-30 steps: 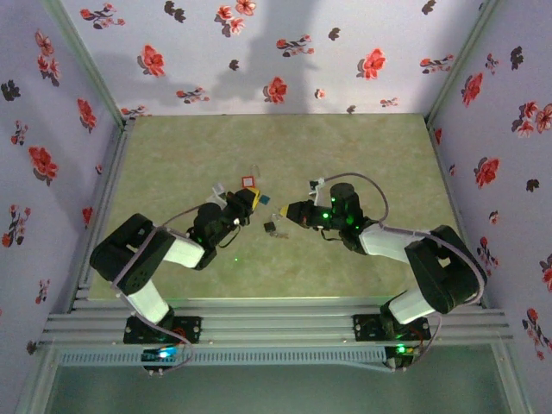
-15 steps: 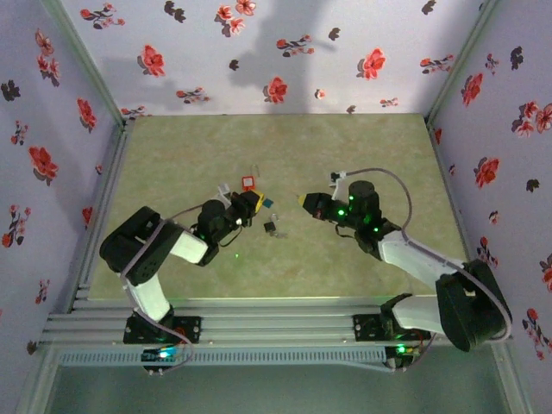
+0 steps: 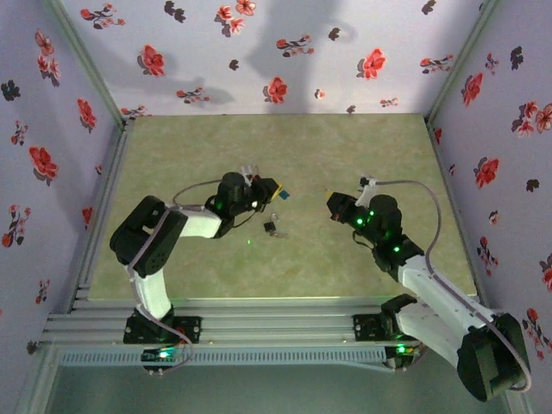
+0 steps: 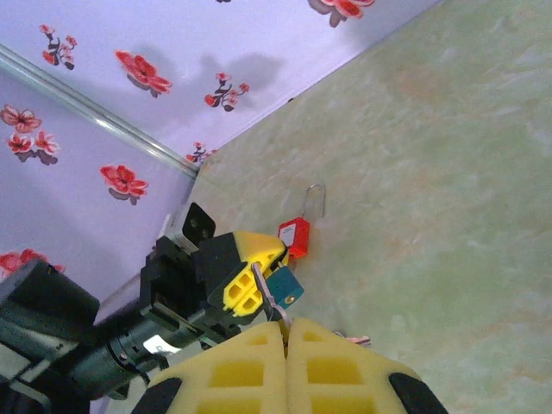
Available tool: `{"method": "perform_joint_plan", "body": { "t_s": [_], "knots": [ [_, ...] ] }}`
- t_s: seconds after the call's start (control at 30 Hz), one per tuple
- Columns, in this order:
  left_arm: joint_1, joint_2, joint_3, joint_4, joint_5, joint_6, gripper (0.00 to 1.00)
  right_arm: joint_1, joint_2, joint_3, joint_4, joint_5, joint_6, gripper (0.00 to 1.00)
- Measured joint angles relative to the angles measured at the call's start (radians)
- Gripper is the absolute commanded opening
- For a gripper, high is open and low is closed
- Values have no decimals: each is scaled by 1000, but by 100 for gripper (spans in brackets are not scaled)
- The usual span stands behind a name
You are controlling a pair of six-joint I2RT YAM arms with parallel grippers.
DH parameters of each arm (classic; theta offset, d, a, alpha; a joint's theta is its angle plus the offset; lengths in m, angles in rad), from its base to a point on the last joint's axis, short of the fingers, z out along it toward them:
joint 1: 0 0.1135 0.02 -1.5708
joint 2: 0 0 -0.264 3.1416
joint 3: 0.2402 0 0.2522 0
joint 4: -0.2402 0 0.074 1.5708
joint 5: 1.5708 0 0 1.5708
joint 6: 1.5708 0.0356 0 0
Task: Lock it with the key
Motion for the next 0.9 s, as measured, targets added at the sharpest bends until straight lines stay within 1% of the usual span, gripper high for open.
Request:
{"method": "perform_joint_plan", "body": {
  "t_s": [0.17,0.37,0.47,0.7,0.9],
  "knots": [
    [-7,45,186,-259,36,115,0,-4,-48,-3,-35,35,-11,0],
    [-19,175,430,-560,65,249,0,-6,-96,-6,-56,53,-11,0],
    [-22,230,528,-684,67,308,0,-7,-111,-6,-65,56,-11,0],
    [-22,347,751,-911,62,412,0,-7,-124,-6,-65,56,-11,0],
    [-23,449,916,-1051,40,474,0,-7,-125,-7,-65,55,-11,0]
  ]
}}
